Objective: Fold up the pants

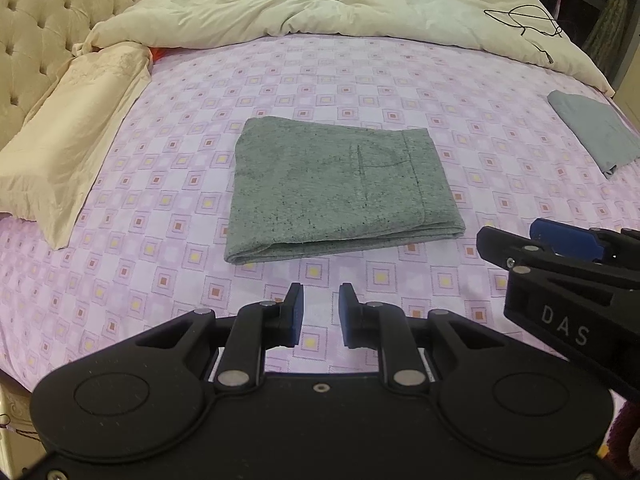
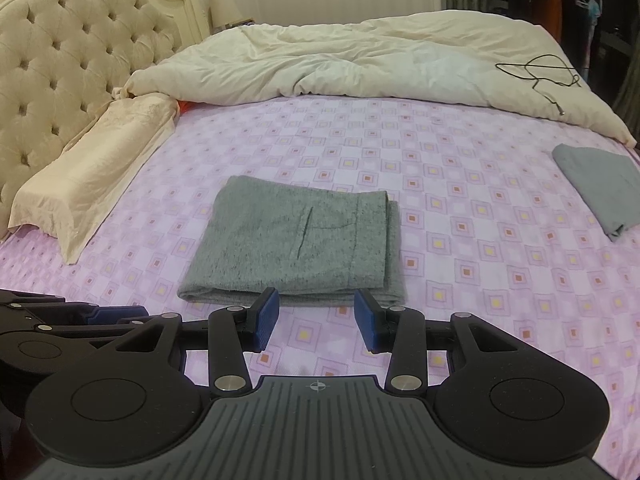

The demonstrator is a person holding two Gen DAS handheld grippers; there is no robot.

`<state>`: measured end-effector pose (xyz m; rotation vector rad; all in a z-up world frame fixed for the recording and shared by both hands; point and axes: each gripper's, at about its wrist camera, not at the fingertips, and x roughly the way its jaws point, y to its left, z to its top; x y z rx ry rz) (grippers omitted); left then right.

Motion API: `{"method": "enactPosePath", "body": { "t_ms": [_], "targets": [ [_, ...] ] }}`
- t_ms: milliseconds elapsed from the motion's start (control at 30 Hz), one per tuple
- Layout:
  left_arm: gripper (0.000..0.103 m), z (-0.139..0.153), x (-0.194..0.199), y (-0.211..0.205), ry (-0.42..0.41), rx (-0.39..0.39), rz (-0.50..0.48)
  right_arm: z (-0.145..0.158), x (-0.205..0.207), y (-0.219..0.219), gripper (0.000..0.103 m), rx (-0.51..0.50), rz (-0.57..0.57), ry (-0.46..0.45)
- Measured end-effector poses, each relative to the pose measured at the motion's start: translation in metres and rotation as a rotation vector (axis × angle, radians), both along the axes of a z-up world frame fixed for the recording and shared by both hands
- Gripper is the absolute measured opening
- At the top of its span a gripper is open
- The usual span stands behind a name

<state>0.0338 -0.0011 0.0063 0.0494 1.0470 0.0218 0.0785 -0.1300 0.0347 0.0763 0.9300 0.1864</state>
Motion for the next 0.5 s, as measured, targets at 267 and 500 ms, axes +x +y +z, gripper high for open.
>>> {"method": "enactPosePath", "body": {
  "t_ms": [267,500],
  "targets": [
    [0.027,0.002,-0.007,-0.009,-0.001,-0.005,0.007,0.002,-0.009,-0.009,0.040,0.007,0.010,-0.010],
    [0.027,0.003,-0.013,-0.016,-0.002,-0.007,0.018,0.005,-0.013,-0.016,0.040,0.019,0.024,-0.019]
  ]
}}
